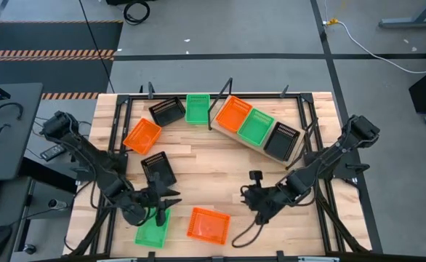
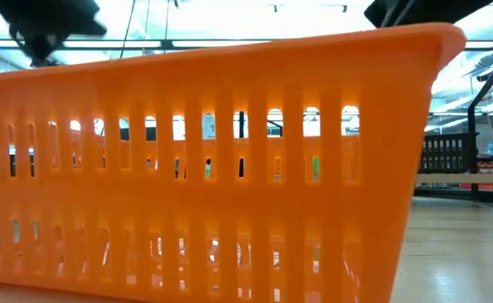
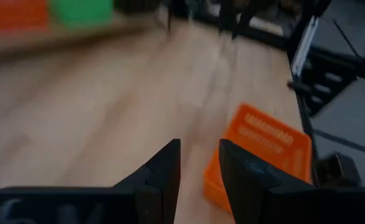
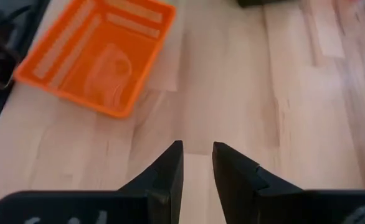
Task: Stack baskets on shelf by color
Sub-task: Stack the bottom orange basket on top of the orange basket on the shelf
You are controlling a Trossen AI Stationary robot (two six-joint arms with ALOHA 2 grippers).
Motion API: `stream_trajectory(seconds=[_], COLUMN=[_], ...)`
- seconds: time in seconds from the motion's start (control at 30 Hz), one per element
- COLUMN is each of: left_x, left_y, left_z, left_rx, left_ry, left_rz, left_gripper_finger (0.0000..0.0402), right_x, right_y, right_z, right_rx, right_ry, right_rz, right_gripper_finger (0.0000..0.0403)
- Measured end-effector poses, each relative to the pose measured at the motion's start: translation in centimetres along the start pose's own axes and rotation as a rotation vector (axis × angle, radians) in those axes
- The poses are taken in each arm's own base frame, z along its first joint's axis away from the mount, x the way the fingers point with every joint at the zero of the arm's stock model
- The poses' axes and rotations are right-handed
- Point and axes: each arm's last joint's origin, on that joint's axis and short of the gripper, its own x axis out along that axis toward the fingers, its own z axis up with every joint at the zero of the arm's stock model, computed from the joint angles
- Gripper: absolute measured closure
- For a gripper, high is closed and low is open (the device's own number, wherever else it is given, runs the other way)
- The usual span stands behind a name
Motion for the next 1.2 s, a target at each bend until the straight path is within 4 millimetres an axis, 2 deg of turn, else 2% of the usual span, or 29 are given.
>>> stream_trajectory(seconds=[0.17,0.37,0.5,0.77,1.2], left_x=[0.3,0.1,0.5,2.3,4.0], left_y=[0.4,1.3,1.3,3.1,3.8], left_z=[0.2,1.8,2.4,0.6,1.3], left_rx=[-0.031,-0.067,-0.062,0.039,0.074], left_ry=[0.107,0.268,0.408,0.775,0.814], left_rz=[0.035,0.2,0.246,0.454,0.38], left_gripper_finger=[0.0285,0.0285,0.0285,0.0285,0.0276], right_x=[-0.1,0.5,0.8,1.3,1.7], right_y=[0.3,-0.9,-1.2,-1.3,-1.6], right_z=[0.2,0.6,0.5,-0.8,-1.7], right_rx=[-0.091,-0.126,-0.117,-0.073,-0.055], right_ry=[-0.029,-0.018,0.0,0.04,0.076], right_rz=[0.013,0.007,0.03,0.021,-0.001], right_gripper_finger=[0.0311,0.0311,0.0311,0.0311,0.0311])
